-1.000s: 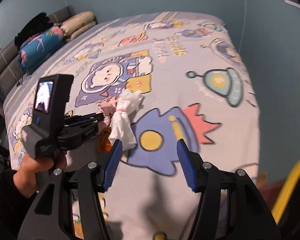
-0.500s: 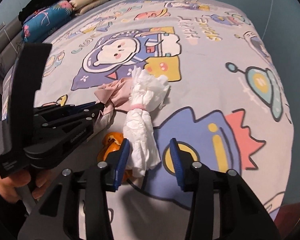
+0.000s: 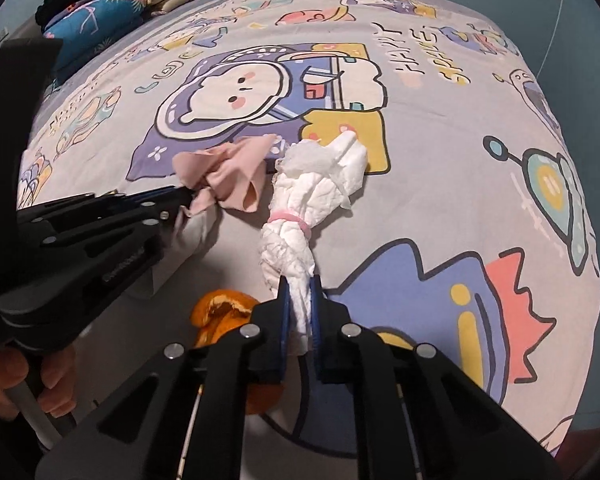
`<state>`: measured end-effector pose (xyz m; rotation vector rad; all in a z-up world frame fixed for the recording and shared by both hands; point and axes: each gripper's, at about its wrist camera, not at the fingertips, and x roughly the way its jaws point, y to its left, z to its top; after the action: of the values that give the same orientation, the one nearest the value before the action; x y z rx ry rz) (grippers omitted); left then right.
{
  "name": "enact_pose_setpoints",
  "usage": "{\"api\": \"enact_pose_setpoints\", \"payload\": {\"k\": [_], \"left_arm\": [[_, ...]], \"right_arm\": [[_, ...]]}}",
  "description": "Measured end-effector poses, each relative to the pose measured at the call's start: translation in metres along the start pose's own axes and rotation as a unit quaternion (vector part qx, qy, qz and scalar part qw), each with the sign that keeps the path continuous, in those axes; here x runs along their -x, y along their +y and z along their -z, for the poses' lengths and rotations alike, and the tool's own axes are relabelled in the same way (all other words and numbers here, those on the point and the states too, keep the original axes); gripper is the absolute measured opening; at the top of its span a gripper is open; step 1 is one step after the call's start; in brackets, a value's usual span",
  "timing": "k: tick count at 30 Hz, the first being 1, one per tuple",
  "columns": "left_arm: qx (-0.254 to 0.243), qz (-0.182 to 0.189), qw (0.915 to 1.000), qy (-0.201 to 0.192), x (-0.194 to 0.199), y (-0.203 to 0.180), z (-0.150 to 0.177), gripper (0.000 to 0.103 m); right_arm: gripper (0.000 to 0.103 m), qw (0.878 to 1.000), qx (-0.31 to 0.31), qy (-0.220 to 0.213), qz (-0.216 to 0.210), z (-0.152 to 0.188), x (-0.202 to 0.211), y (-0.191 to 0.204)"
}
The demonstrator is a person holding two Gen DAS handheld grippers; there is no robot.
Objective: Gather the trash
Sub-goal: 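Carry the pink cloth and white tissue over the yellow-rimmed bin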
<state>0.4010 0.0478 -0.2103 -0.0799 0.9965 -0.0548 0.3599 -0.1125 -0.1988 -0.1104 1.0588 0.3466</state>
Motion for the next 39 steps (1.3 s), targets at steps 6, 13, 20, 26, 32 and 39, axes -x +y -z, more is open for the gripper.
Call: {"api": "enact_pose_setpoints", "payload": {"k": [6, 13, 20, 26, 32, 39], "left_arm": [[0.021, -0.003, 0.9993, -0.031, 0.020, 0.012, -0.011, 0.007], [0.036, -0.007, 0.9955, -0.088, 0.066, 0.022, -0.022, 0.007], [0.034, 0.002, 0.9883, -0.149, 0.126, 0.011, -0.029, 0.007], [0.016, 0.018, 0.9825, -0.185, 0.182, -0.022, -0.031, 0.007], [-0.028, 0.039, 0.9737, -0.223, 0.240, -0.073, -0.015, 0.007], [-0.075, 0.090, 0.9637, -0.240, 0.290, -0.137, 0.013, 0.007]], "right_arm": [[0.007, 0.999, -0.019, -0.030, 0.040, -0.012, 0.016, -0.020], [0.007, 0.992, -0.064, -0.077, 0.079, -0.018, 0.064, -0.068], [0.007, 0.981, -0.095, -0.133, 0.101, -0.003, 0.138, -0.104], [0.007, 0.970, -0.120, -0.180, 0.110, 0.021, 0.202, -0.123], [0.007, 0.960, -0.135, -0.215, 0.117, 0.054, 0.258, -0.136], [0.007, 0.949, -0.155, -0.241, 0.133, 0.103, 0.310, -0.153]]}}
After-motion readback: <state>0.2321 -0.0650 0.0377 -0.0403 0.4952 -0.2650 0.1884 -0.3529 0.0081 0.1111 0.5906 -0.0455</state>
